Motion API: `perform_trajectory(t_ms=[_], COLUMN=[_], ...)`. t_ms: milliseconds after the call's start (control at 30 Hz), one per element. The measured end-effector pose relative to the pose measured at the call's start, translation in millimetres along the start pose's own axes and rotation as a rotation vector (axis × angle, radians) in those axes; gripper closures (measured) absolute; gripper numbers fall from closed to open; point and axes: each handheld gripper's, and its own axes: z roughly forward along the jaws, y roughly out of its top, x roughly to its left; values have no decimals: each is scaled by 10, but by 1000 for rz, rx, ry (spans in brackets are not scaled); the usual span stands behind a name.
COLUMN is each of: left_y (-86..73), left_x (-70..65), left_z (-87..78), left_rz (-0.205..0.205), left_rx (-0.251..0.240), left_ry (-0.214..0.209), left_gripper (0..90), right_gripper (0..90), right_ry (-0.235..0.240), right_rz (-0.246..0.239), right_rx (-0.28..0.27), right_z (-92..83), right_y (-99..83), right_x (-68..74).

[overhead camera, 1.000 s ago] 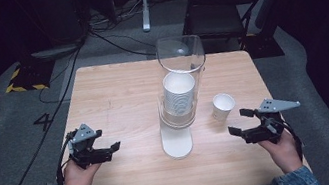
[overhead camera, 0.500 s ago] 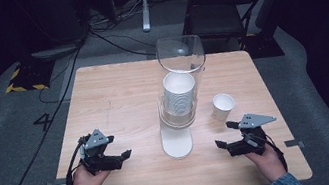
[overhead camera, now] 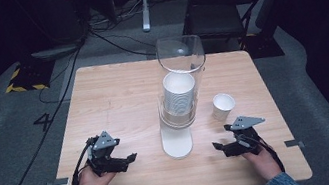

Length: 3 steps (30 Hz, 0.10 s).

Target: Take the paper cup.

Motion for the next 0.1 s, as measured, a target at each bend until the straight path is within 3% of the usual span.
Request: perform_trajectory(t_ms=[100], left_y=[-9], left_x=[13], left_z=[0], left_rz=[0], left_rx=[6], left_ry=[4], left_gripper=[164], right_gripper=[154], right_ry=[-5], right_rz=[10], right_rx=[7], right_z=[13], right_y=[-4], right_x=[-11])
